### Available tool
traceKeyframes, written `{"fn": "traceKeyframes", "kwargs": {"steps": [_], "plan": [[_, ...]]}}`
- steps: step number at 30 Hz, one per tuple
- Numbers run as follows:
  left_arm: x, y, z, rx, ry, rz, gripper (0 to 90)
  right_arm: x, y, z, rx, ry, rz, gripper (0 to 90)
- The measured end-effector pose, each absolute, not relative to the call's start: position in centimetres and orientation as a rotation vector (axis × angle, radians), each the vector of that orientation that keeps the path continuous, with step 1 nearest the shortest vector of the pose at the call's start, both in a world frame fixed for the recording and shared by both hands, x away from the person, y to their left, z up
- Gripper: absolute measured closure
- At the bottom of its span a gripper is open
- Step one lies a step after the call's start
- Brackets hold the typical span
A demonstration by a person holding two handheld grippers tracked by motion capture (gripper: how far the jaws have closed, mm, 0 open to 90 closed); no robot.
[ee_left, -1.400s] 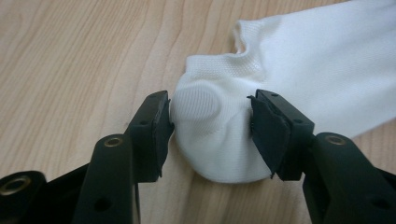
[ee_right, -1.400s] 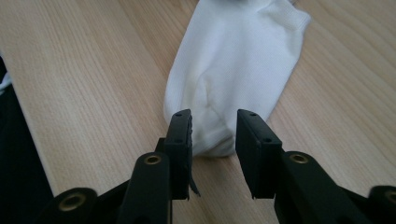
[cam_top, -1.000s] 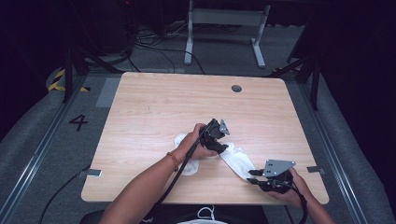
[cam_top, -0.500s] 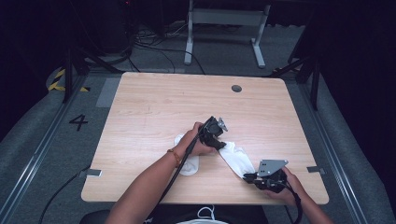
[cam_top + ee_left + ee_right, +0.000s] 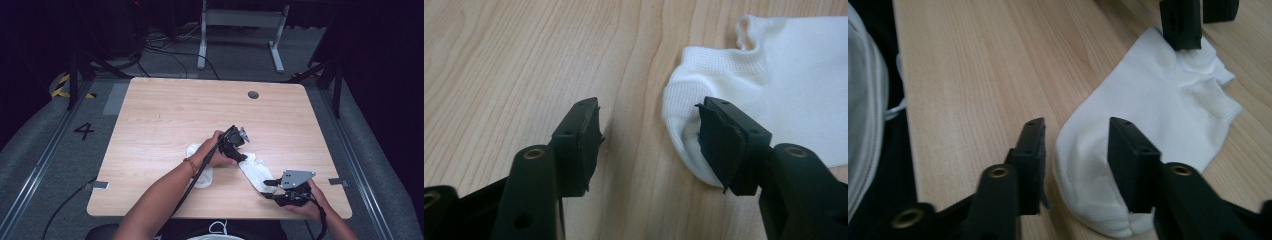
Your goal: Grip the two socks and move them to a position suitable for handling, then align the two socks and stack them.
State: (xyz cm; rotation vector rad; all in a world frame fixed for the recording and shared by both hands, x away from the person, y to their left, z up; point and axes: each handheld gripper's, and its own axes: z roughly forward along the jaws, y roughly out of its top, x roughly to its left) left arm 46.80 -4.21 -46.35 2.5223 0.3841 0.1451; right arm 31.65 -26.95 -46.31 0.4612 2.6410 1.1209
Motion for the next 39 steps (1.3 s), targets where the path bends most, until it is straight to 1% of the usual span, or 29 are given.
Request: {"fn": "traceKeyframes", "kwargs": {"steps": [1,3,5,6,8,10,11,13,14,15,16,20,25,32,39], "plan": [[46.9,-4.2,-46.4,2.517,0.381,0.125,43.9,31.7,-27.1,-46.4,0.465,2.644,1.106,59.3],[47.0,-4.1,-46.4,2.516,0.381,0.106,47.6,31.6,-27.2,-46.7,0.452,2.669,1.064,63.7],[47.1,-4.1,-46.4,2.522,0.378,0.095,48.5,31.6,-27.1,-46.9,0.445,2.679,1.038,64.7],[47.1,-4.1,-46.3,2.522,0.375,0.090,52.3,31.5,-26.9,-47.2,0.433,2.698,1.017,68.1],[47.2,-4.2,-46.3,2.527,0.366,0.074,55.8,31.5,-26.8,-47.2,0.442,2.703,1.037,71.7],[47.1,-4.3,-46.3,2.527,0.353,0.058,62.6,31.7,-26.8,-47.2,0.458,2.706,1.042,75.2],[47.0,-4.3,-46.2,2.532,0.343,0.060,66.4,31.7,-26.8,-47.2,0.478,2.713,1.050,78.5],[46.9,-4.4,-46.1,2.539,0.339,0.057,69.7,31.9,-26.9,-47.2,0.497,2.711,1.046,81.1],[46.8,-4.5,-46.1,2.546,0.322,0.059,73.9,31.9,-26.8,-47.2,0.503,2.706,1.035,83.9],[46.8,-4.5,-46.1,2.546,0.322,0.059,75.3,31.9,-26.8,-47.2,0.503,2.706,1.035,83.9],[46.8,-4.6,-46.1,2.543,0.320,0.051,77.2,31.9,-26.8,-47.1,0.505,2.699,1.021,86.9],[46.8,-4.7,-46.1,2.546,0.309,0.058,83.2,31.8,-26.8,-47.2,0.518,2.696,1.033,87.6],[46.8,-4.8,-46.1,2.545,0.298,0.080,86.7,31.6,-26.6,-47.0,0.501,2.682,1.036,87.8],[46.9,-4.9,-45.9,2.555,0.288,0.104,87.6,31.4,-26.6,-46.5,0.494,2.658,1.072,87.9],[47.3,-3.9,-44.0,2.543,0.281,0.143,87.6,31.5,-25.0,-45.4,0.458,2.627,1.143,87.9]]}}
